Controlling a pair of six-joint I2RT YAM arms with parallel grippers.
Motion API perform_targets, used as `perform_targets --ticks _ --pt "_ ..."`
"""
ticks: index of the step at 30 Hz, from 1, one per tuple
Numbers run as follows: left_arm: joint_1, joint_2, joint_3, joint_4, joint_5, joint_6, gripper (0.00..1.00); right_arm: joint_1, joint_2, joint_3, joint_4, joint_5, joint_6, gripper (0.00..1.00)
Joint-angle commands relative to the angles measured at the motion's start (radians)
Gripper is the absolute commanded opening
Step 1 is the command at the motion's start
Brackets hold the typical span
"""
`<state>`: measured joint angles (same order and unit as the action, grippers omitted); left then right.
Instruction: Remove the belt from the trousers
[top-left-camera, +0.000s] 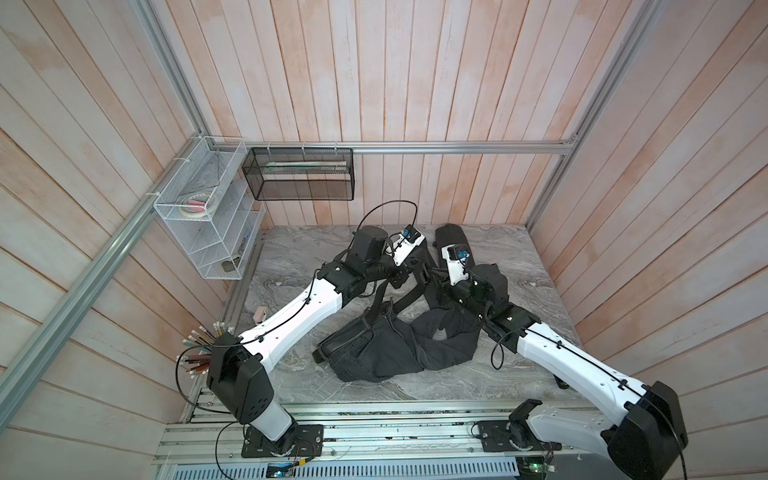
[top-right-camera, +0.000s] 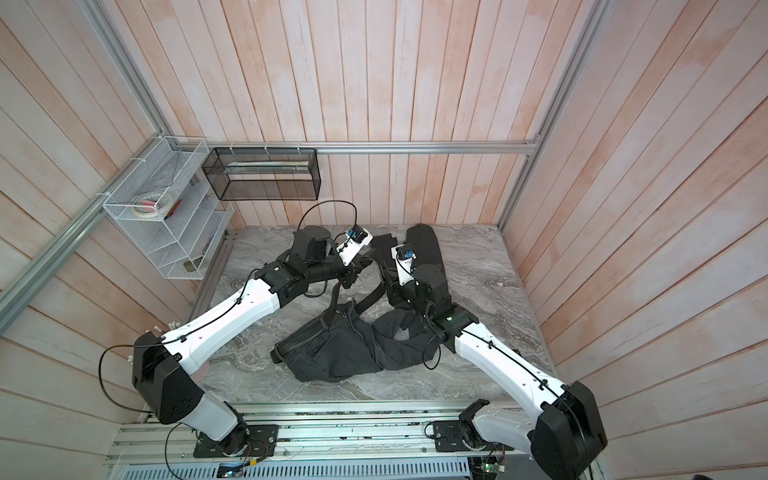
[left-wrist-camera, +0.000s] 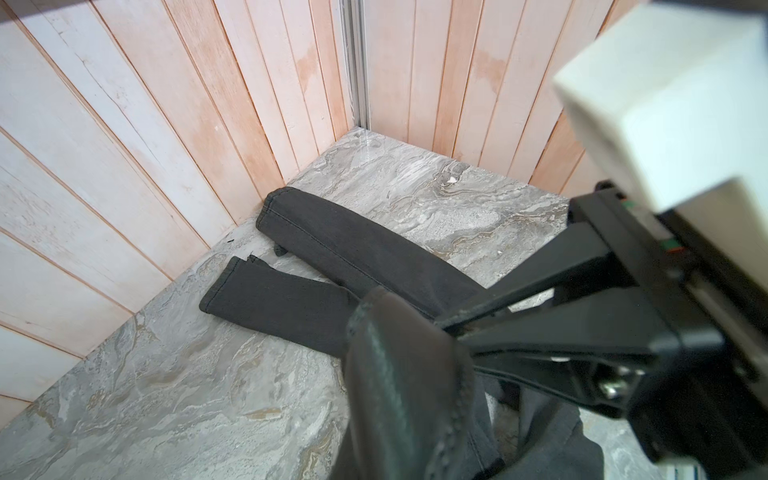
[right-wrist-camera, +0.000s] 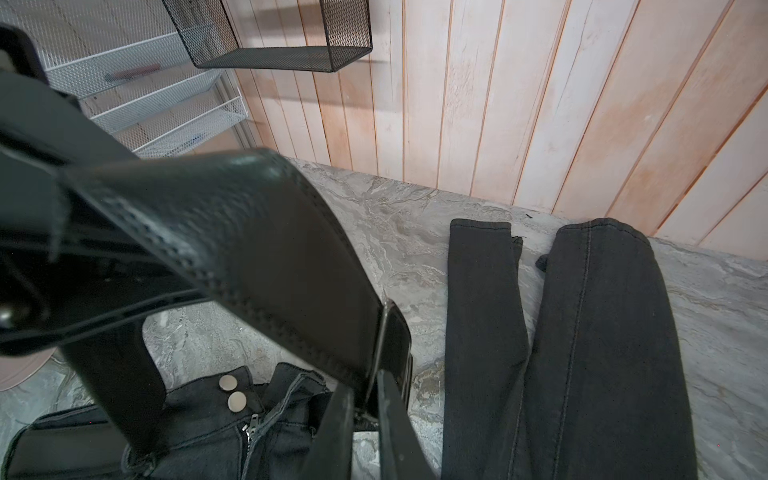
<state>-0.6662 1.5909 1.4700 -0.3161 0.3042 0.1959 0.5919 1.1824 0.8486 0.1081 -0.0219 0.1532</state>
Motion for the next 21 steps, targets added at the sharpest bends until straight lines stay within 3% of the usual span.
perform_targets --ticks 1,17,19,21 --pt "0.002 -0.103 0.052 0.133 0.111 -0.044 0.00 -0.040 0.042 -0.059 -0.081 0.030 0.031 0.14" --pt "0.044 -0.095 -0.016 0.204 0.128 -0.106 0.00 -0.049 0.020 -0.103 -0.048 0.047 0.057 0.15" --pt "0.056 -0.091 -0.030 0.218 0.140 -0.123 0.00 -0.056 0.019 -0.103 -0.061 0.094 0.095 0.22" --pt "0.066 -0.087 -0.048 0.234 0.145 -0.135 0.00 -0.083 0.022 -0.104 -0.078 0.110 0.151 0.37"
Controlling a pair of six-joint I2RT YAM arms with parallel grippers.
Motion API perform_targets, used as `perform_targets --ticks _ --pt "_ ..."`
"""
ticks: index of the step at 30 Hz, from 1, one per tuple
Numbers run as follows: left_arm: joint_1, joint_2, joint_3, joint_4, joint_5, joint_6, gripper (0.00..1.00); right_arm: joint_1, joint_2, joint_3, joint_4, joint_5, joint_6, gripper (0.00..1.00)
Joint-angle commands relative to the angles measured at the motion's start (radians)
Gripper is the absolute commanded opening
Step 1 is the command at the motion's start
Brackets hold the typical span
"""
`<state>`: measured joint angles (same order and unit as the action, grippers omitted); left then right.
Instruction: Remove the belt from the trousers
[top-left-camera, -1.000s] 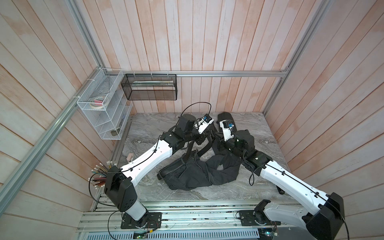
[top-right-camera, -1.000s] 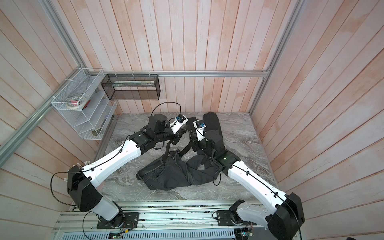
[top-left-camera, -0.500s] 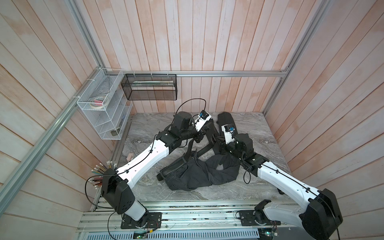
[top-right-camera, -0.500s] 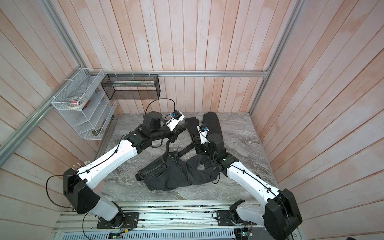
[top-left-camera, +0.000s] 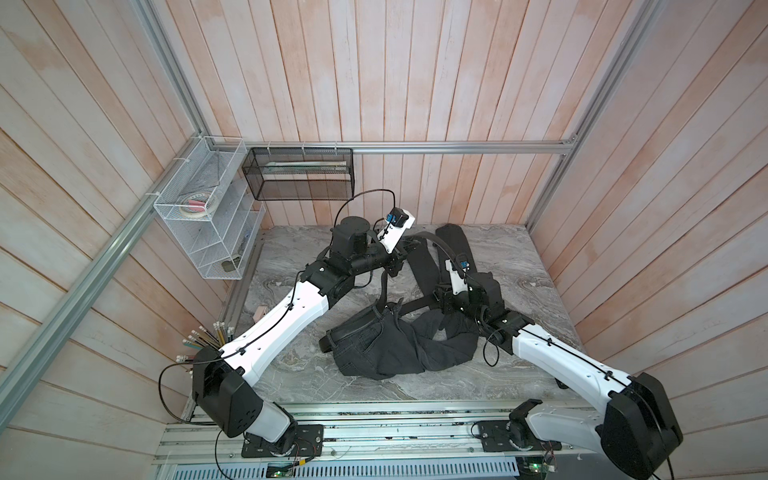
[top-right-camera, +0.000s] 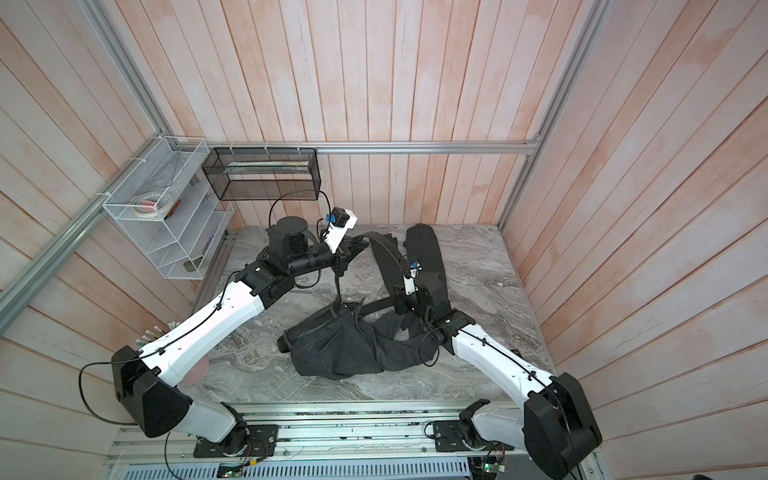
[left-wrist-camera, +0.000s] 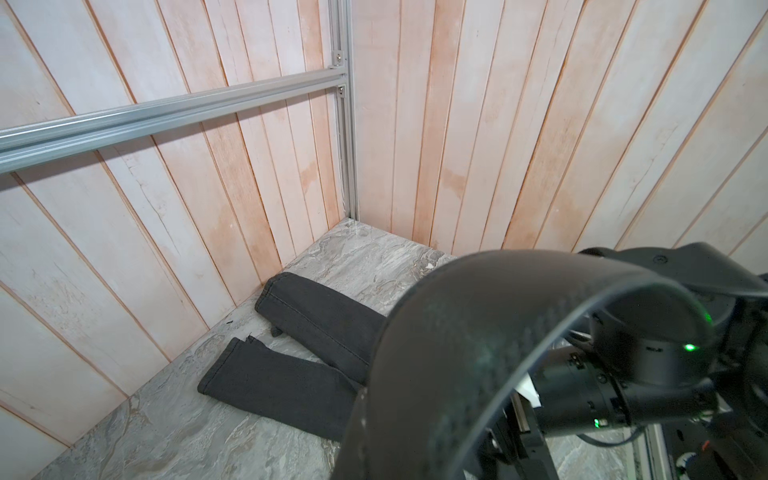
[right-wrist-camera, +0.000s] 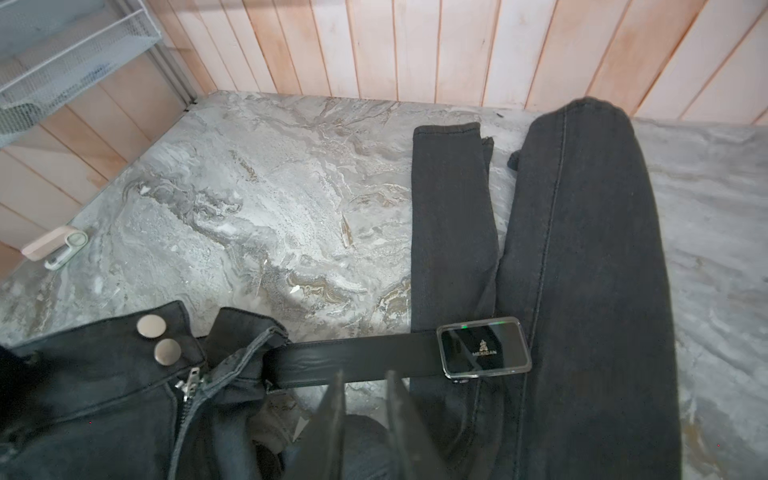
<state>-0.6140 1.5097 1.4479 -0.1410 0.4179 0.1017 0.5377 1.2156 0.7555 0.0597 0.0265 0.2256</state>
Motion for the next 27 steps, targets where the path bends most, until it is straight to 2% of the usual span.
perform_targets --ticks 1,3,6,15,27 --pt "0.017 -0.002 -0.035 0.067 0.032 -0.046 0.00 -0.040 -0.007 -0.014 -0.033 0.061 0.100 0.43" --pt "0.025 0.008 -0.052 0.082 0.039 -0.062 0.00 -0.066 0.022 -0.014 -0.042 0.053 0.132 0.52" --pt "0.039 0.022 -0.073 0.108 0.057 -0.084 0.00 -0.099 0.109 0.022 -0.075 0.039 0.157 0.57" --pt "0.090 0.076 -0.114 0.141 0.081 -0.115 0.00 -0.143 0.425 0.256 -0.226 0.035 0.280 0.63" --pt "0.171 0.191 -0.111 0.149 0.165 -0.148 0.00 -0.171 0.667 0.354 -0.227 -0.026 0.406 0.66"
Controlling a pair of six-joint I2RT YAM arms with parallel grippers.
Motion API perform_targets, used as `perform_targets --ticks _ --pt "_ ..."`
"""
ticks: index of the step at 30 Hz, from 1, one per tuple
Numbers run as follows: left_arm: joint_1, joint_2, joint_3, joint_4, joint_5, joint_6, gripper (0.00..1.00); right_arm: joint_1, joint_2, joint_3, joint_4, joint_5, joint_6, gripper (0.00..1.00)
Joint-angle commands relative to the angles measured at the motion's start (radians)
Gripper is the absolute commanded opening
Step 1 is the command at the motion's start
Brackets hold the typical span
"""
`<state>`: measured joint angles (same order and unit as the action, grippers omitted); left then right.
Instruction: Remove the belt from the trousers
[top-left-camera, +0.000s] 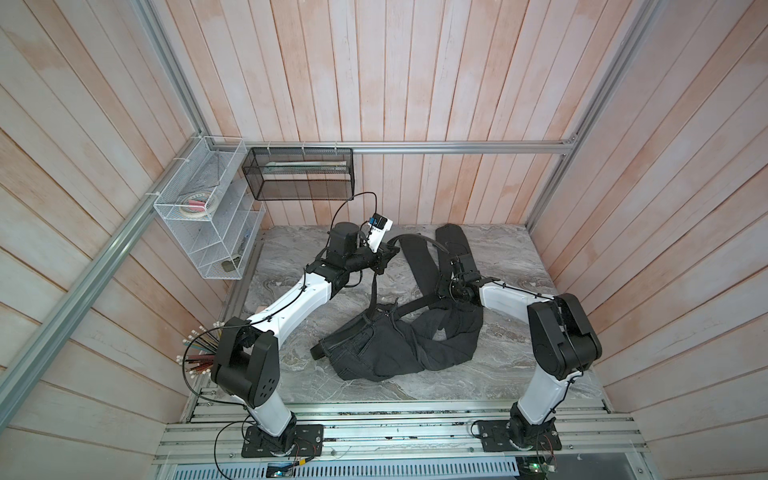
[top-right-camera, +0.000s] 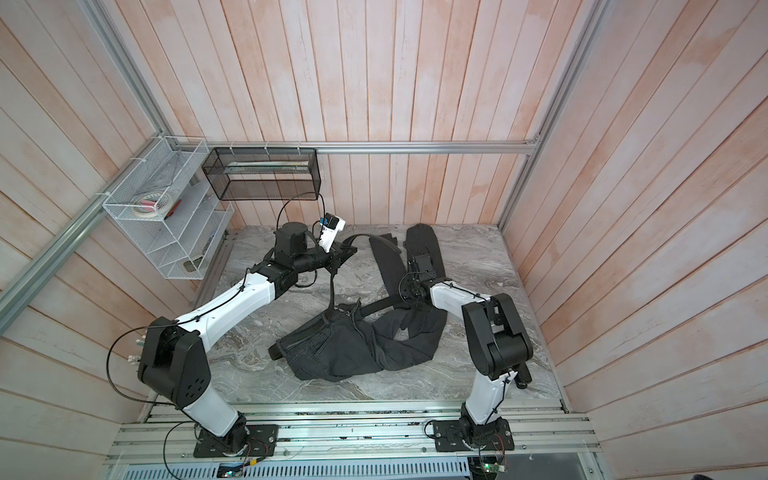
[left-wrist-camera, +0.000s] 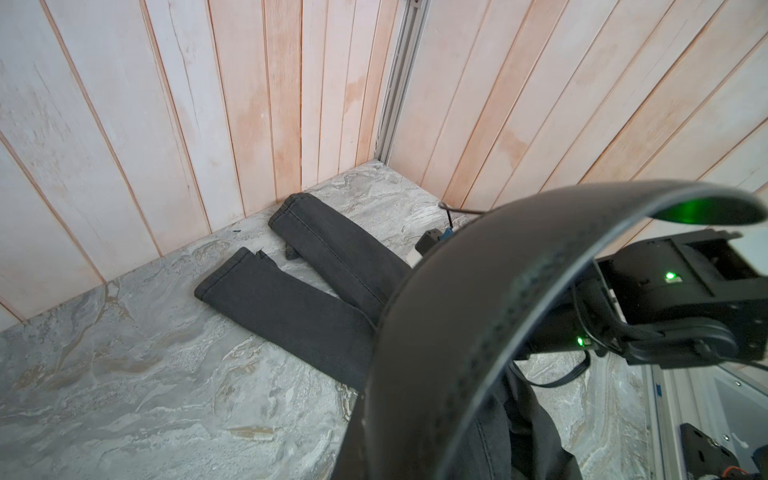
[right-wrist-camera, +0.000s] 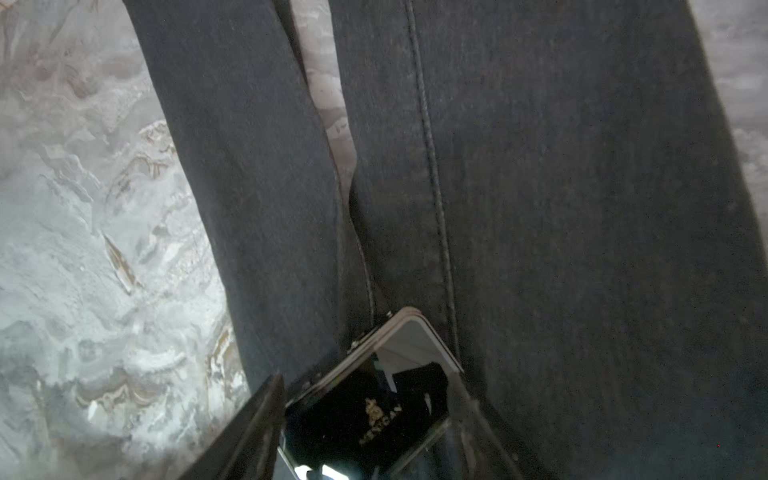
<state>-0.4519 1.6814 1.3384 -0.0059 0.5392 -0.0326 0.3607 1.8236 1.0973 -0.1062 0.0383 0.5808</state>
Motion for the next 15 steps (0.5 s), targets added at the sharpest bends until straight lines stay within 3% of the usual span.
perform_targets --ticks 1,6,12,15 --pt "0.011 0.027 -0.001 0.012 0.049 -0.013 0.00 0.004 0.073 0.013 -0.057 -0.046 0.055 0.66" --pt "0.019 0.059 -0.007 0.021 0.060 -0.012 0.00 0.006 0.158 0.033 -0.040 -0.085 0.080 0.70" --pt "0.034 0.079 -0.027 0.025 0.067 -0.012 0.00 0.030 0.234 0.082 -0.091 -0.048 0.043 0.71" --pt "0.050 0.086 -0.039 0.028 0.069 -0.019 0.00 0.035 0.226 0.064 -0.089 -0.042 0.026 0.64"
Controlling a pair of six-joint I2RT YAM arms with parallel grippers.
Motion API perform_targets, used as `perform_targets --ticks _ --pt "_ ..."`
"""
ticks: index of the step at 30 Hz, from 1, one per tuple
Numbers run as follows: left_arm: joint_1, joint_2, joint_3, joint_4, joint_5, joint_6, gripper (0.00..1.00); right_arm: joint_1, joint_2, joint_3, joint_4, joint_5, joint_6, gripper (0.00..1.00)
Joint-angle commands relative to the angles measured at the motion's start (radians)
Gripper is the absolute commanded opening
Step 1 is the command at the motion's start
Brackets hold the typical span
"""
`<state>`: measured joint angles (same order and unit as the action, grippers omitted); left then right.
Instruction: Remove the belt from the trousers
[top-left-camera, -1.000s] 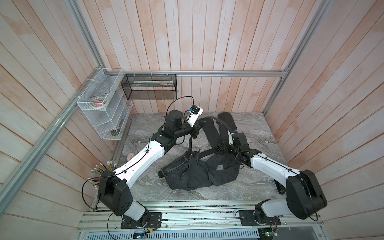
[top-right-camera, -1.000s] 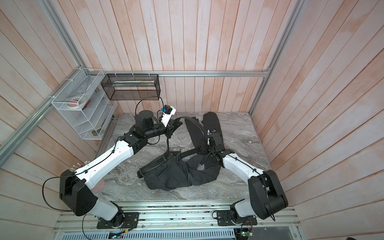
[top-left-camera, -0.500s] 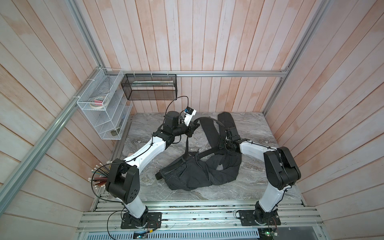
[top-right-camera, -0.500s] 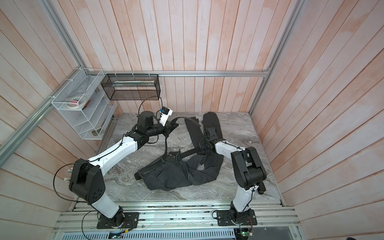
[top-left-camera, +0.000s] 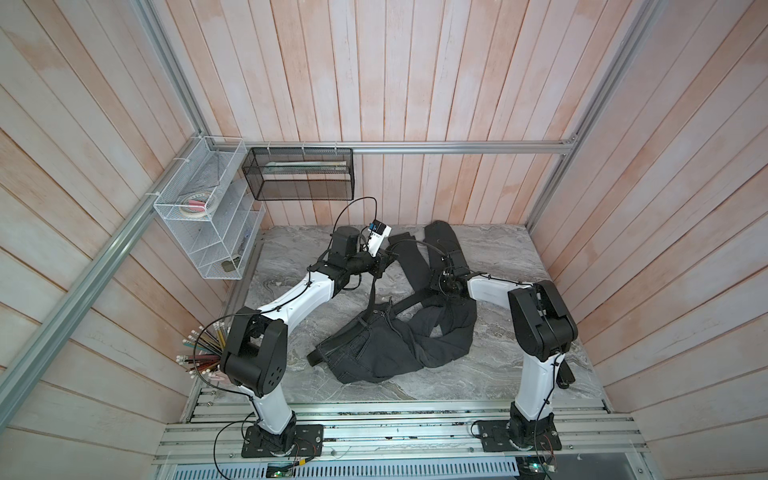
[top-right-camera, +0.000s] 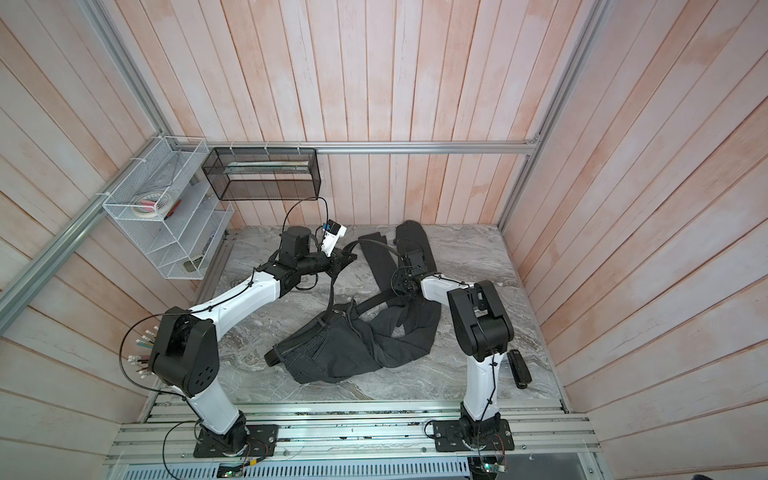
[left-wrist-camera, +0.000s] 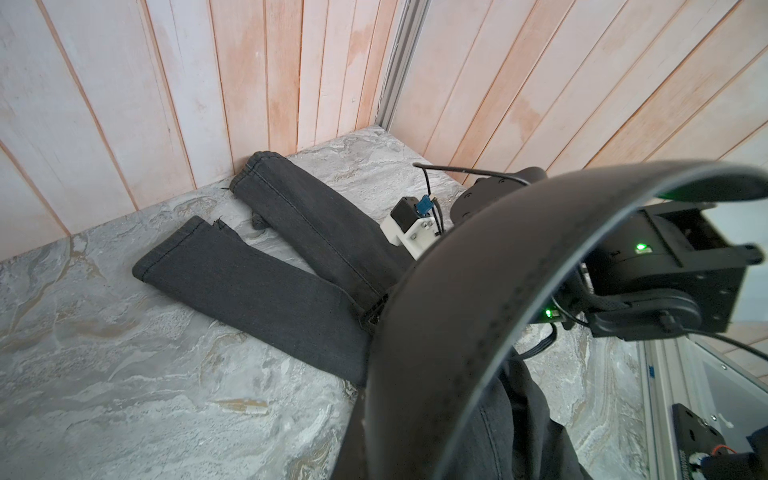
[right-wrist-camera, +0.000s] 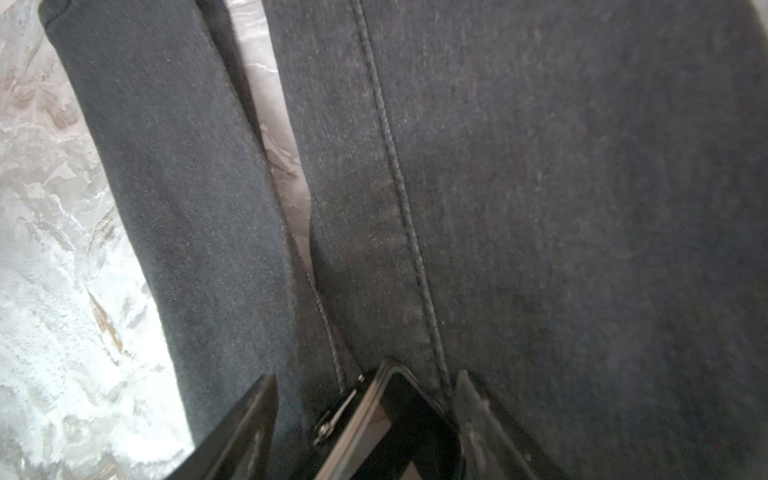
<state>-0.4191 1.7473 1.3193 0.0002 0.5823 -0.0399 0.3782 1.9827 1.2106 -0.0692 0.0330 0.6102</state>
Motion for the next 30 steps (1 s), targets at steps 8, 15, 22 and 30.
perform_targets --ticks 8,15,22,30 --pt "0.040 0.032 -0.023 0.018 0.019 -0.021 0.00 0.024 -0.071 -0.015 -0.195 0.079 -0.113 0.26" --pt "0.042 0.059 -0.016 0.031 0.013 -0.031 0.00 0.028 -0.188 0.085 -0.273 0.193 -0.239 0.06" --pt "0.045 0.087 0.037 -0.020 -0.032 -0.031 0.19 0.021 -0.311 0.177 -0.293 0.258 -0.343 0.00" --pt "0.045 0.005 0.042 -0.119 -0.165 -0.004 0.69 0.001 -0.496 0.196 -0.249 0.147 -0.389 0.00"
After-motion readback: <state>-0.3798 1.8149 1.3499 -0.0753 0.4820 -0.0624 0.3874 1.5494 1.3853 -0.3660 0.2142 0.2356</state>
